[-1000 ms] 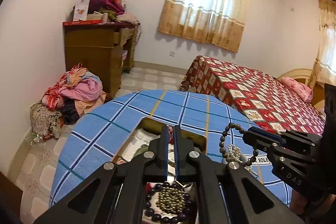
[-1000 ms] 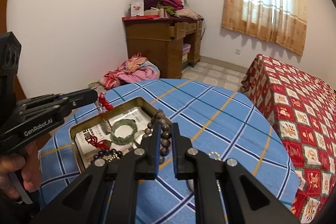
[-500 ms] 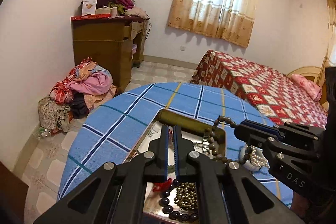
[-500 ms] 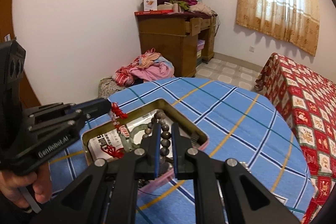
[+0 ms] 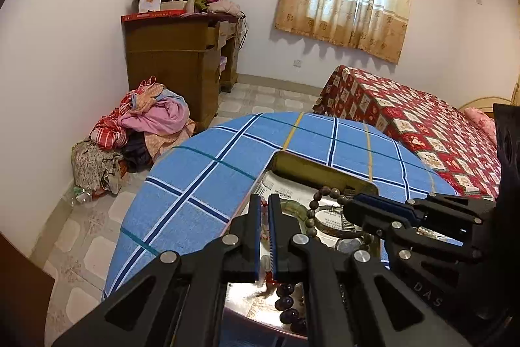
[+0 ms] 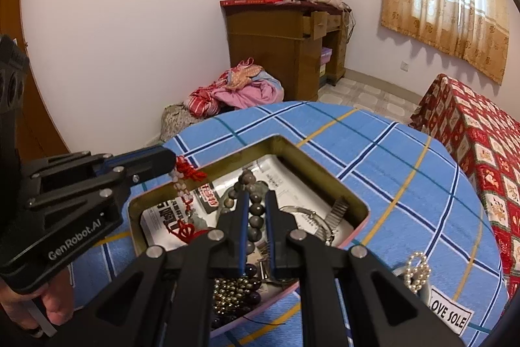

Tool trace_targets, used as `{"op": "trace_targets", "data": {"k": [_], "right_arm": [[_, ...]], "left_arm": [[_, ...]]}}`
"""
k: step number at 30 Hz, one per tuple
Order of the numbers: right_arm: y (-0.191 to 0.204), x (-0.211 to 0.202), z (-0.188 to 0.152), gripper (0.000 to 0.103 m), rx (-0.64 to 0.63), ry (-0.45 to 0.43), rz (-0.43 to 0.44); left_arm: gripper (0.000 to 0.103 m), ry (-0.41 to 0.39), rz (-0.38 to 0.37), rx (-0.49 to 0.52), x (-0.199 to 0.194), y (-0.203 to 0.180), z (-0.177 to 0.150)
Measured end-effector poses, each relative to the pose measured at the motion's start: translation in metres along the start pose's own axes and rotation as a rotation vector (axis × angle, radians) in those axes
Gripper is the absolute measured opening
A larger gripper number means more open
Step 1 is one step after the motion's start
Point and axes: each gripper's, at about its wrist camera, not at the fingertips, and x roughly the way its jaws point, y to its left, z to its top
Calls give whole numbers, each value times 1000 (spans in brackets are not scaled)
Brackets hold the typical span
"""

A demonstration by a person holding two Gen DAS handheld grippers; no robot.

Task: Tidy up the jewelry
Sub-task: 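Lower the grey bead bracelet into the tin and open the right tool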

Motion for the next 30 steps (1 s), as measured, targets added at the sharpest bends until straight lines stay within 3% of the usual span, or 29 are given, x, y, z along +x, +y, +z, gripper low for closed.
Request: {"op": "trace_targets", "data": {"k": [30], "right_arm": [[6, 30, -13, 12, -8, 86, -17]], "left_arm": [[4, 80, 26, -10, 26, 4, -15]]}}
